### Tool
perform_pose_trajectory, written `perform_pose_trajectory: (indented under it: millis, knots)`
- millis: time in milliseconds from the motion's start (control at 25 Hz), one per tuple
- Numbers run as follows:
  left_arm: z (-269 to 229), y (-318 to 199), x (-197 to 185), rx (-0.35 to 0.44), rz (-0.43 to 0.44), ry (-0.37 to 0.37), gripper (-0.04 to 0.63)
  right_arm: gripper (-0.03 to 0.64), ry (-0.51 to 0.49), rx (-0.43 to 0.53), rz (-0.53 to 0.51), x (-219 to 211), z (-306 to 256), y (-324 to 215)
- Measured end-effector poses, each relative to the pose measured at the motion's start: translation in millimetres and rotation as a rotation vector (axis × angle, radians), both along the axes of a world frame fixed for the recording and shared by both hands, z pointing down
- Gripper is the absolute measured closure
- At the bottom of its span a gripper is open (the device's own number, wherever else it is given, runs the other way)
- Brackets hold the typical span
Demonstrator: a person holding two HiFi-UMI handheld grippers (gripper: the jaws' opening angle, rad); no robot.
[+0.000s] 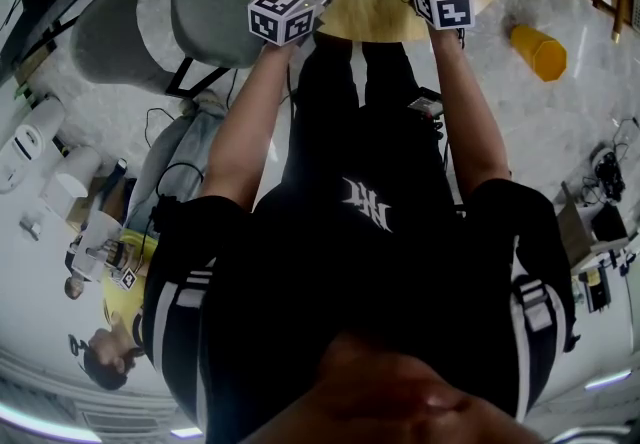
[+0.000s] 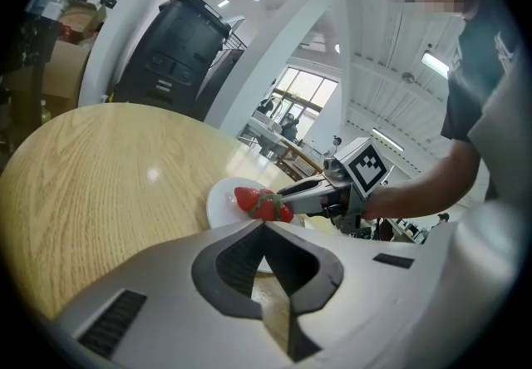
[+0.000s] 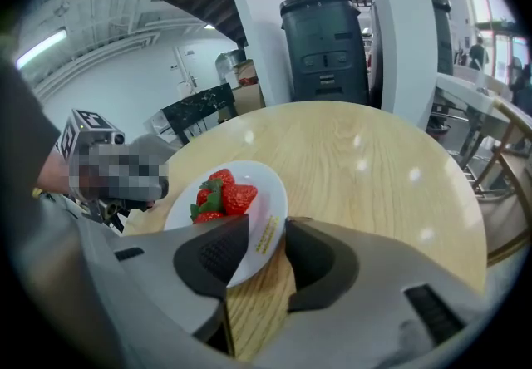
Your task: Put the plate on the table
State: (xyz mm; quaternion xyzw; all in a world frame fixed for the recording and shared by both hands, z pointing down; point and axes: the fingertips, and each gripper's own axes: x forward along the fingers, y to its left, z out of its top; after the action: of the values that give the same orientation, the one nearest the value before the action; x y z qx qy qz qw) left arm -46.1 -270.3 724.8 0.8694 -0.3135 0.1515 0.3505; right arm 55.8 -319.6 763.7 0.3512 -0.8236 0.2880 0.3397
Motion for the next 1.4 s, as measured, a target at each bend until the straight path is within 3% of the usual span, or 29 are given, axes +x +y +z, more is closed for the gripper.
perform_pose_trajectory:
  millis: [800, 1160, 1400]
  knots:
    - [-2, 2, -1, 0.006, -0.013, 0.0, 0.592, 0.469, 0.012, 0.055, -0.018, 3, -9, -2]
    - [-34, -14, -3, 0.052, -0.024, 0.002, 0.592, 0.609, -0.043, 0.116, -0.046, 8, -54, -13]
    - [-70, -5, 9, 0.086, -0.037, 0.008, 0.592, 0.615, -0.136, 0.119, -0.068, 17, -95, 6]
